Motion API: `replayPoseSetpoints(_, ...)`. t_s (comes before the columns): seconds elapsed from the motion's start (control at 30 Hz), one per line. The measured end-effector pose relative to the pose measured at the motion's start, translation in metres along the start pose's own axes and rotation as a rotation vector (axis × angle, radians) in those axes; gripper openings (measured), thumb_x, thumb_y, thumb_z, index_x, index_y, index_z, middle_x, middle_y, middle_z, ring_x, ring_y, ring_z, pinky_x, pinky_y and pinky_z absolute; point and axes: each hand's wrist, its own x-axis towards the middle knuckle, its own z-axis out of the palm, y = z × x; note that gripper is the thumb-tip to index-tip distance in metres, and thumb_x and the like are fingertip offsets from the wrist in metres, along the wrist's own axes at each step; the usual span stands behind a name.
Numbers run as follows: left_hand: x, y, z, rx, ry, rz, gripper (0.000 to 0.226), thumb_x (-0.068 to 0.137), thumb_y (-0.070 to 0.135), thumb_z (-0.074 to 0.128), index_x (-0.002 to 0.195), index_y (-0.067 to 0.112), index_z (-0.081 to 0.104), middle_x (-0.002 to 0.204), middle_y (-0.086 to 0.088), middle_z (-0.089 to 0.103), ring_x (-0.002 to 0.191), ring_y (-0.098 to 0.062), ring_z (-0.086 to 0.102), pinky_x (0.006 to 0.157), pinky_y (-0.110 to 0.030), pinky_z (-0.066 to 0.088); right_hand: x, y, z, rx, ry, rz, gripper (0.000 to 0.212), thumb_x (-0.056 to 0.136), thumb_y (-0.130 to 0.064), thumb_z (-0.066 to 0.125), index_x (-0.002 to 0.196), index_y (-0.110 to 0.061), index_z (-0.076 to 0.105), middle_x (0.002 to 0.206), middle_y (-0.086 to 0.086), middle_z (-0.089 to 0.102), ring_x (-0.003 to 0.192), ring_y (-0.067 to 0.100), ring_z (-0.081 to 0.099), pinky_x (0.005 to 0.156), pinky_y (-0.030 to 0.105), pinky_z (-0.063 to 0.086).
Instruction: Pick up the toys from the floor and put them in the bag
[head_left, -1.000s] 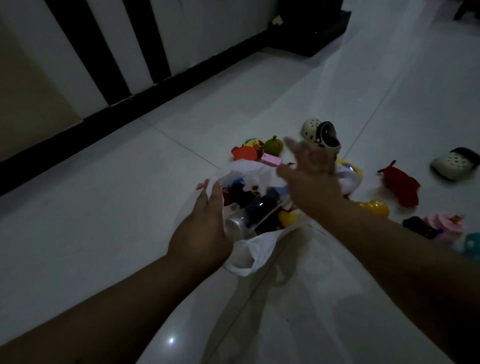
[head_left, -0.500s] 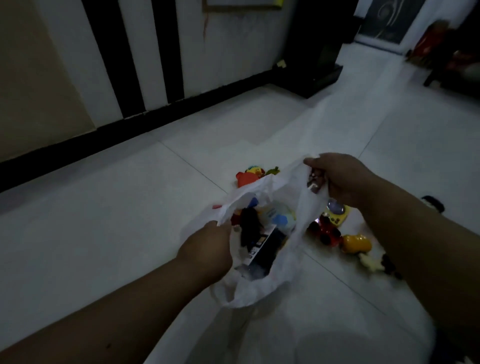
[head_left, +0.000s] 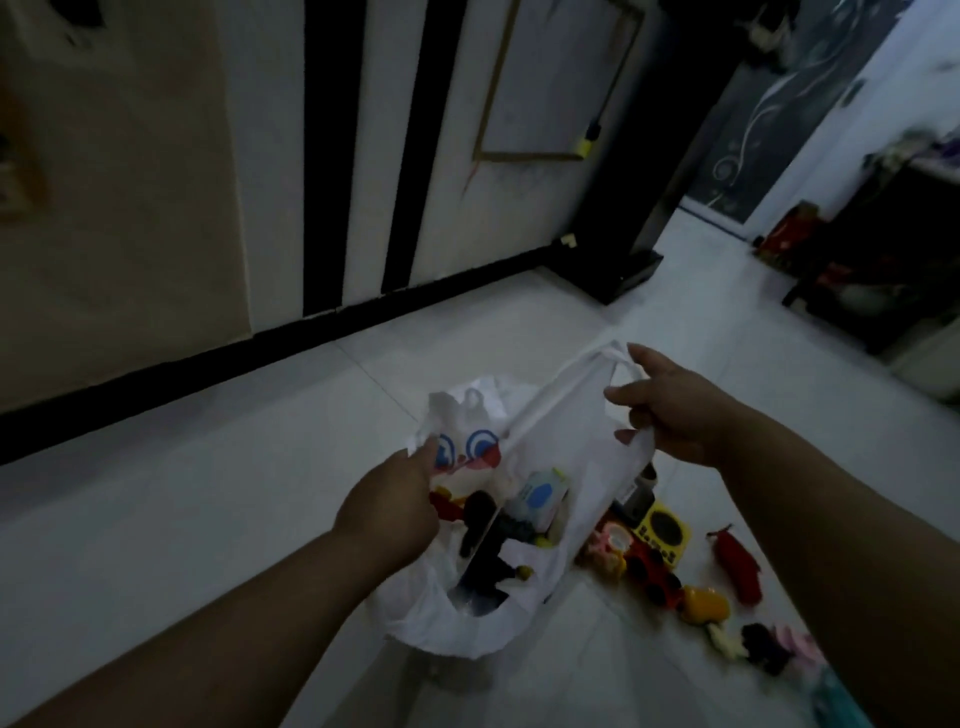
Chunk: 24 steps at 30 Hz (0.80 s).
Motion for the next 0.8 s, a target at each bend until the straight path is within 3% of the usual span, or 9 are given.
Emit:
replayPoseSetpoints(0.13,0.018,-0.004,-0.041,-0.099,0.053,0.031,0.071,0.09,0.012,0.046,0.151,0.023,0.011,0.148,-0.013,0.035,0.13,-0.027,0.041,0.101,-0.025,0.034,0.007,-0.04,0.013,-0.017,0.06,0.003,0.082,0.087,0.005,0.056,0.148,-0.035,0.019,0.096,0.011,0.048,0.055,0.014,0.038,0.06,0.036,0.048)
replayPoseSetpoints(0.23,0.044,-0.009,-0.049,-0.088,0.111,0.049,0.067,0.092,0.013,0.043,0.151,0.022,0.013,0.15,-0.01,0.035,0.13,-0.026,0.04,0.101,-0.024,0.033,0.032,-0.051,0.017,-0.006,0.066,-0.049,0.087,0.086,0.008,0.055,0.15,-0.033,0.012,0.102,0.01,0.048,0.057,0.014,0.038,0.059,0.034,0.046)
replayPoseSetpoints(0.43,0.087,-0.011,-0.032,-0.184,0.19,-0.054,0.075,0.088,0.002,0.046,0.151,0.026,0.012,0.147,-0.012,0.038,0.128,-0.026,0.042,0.086,-0.019,0.032,0.113,-0.033,0.008,-0.103,0.048,-0.122,0.086,0.085,0.006,0.058,0.15,-0.03,0.014,0.1,0.008,0.049,0.062,0.015,0.044,0.065,0.035,0.049)
replayPoseSetpoints(0.6,0.157,-0.001,-0.02,-0.019,0.236,-0.171,0.076,0.088,0.007,0.049,0.151,0.026,0.01,0.151,-0.014,0.032,0.133,-0.028,0.038,0.101,-0.027,0.034,0.207,-0.036,-0.015,-0.163,-0.084,-0.162,0.079,0.087,0.0,0.058,0.149,-0.031,0.019,0.113,0.01,0.05,0.063,0.014,0.043,0.062,0.033,0.049)
replayPoseSetpoints(0.8,0.258,0.034,-0.004,0.195,0.208,-0.267,0.081,0.086,0.005,0.049,0.151,0.025,0.005,0.145,-0.014,0.04,0.122,-0.028,0.048,0.087,-0.024,0.038,0.325,-0.025,-0.066,-0.25,-0.108,-0.262,0.082,0.086,-0.005,0.063,0.15,-0.029,0.016,0.129,0.011,0.044,0.069,0.017,0.047,0.06,0.031,0.05)
